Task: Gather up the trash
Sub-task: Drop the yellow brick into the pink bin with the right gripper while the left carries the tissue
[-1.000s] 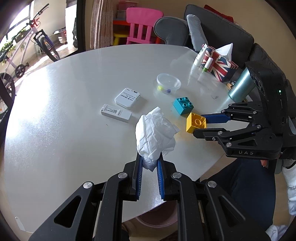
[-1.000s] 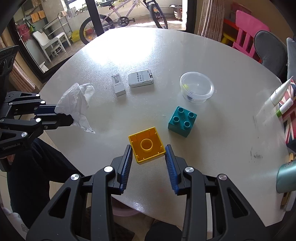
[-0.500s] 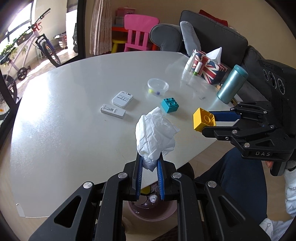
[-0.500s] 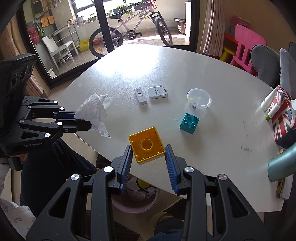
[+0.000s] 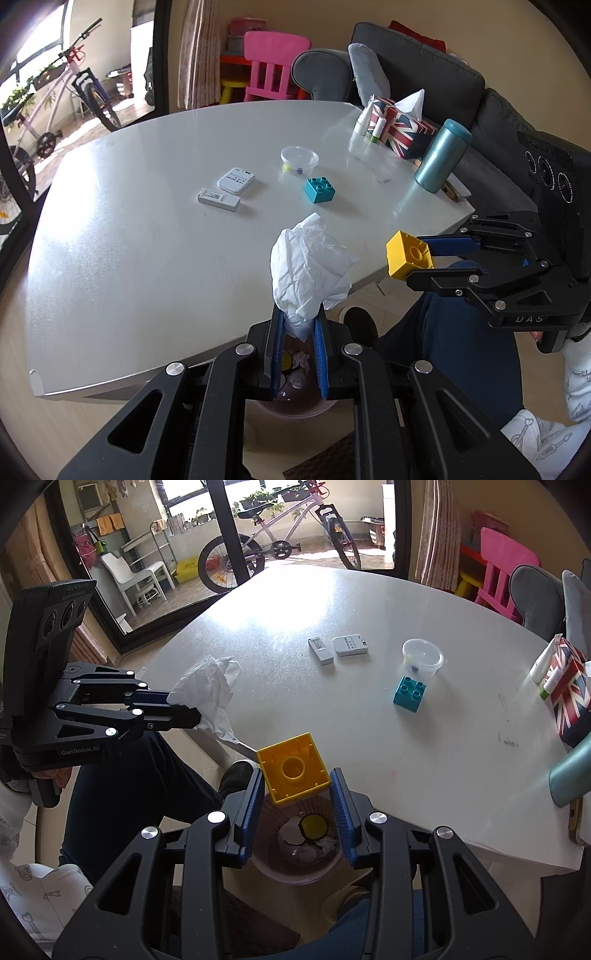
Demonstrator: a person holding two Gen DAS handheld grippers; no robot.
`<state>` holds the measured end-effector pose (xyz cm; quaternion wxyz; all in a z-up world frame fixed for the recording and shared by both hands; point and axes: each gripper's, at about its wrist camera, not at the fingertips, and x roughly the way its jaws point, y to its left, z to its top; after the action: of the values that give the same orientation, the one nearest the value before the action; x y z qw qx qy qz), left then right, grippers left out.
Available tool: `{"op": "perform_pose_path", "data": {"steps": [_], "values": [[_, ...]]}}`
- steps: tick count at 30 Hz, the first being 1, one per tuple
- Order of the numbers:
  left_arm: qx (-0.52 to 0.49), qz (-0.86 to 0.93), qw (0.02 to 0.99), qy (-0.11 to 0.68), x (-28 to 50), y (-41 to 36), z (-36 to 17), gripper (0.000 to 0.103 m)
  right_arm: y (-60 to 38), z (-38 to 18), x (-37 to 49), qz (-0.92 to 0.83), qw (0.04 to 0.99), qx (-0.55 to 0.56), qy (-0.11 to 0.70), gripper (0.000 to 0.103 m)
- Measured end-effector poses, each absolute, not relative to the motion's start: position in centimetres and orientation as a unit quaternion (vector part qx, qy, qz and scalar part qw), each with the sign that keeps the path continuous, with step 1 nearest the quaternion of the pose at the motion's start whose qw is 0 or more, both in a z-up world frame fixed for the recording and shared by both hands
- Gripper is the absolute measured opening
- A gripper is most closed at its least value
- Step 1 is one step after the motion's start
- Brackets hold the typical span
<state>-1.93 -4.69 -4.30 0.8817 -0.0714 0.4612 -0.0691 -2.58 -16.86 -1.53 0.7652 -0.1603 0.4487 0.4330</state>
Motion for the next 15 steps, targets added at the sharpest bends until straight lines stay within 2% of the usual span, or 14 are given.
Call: {"op": "perform_pose_path", "data": {"steps": [9, 10, 11, 12, 15], "values": [[-0.082, -0.066, 0.882, 0.46, -3.2, -4.4, -4.3, 0.015, -16.6, -2.7, -4.1, 0.448, 0.751, -0.161, 0.458, 0.039], [-0.082, -0.066, 0.882, 0.46, -3.2, -4.4, -4.3, 0.015, -16.6, -2.6, -4.0, 0.448, 0.752, -0.161, 0.456, 0.054], [-0.081, -0.065, 0.882, 0.459, -3.1, -4.5, -4.2, 0.015, -16.7, -2.4, -4.0, 0.447, 0.755, -0.16, 0.452, 0.075], [-0.081, -0.066, 0.882, 0.459, -3.2, -4.5, -4.2, 0.015, -16.7, -2.2, -3.8, 0.447, 0.757, -0.157, 0.449, 0.082], [-0.08, -0.066, 0.882, 0.459, -3.1, -4.6, -4.3, 0.015, -16.9, -1.9, -3.3, 0.441, 0.764, -0.153, 0.446, 0.09]]}}
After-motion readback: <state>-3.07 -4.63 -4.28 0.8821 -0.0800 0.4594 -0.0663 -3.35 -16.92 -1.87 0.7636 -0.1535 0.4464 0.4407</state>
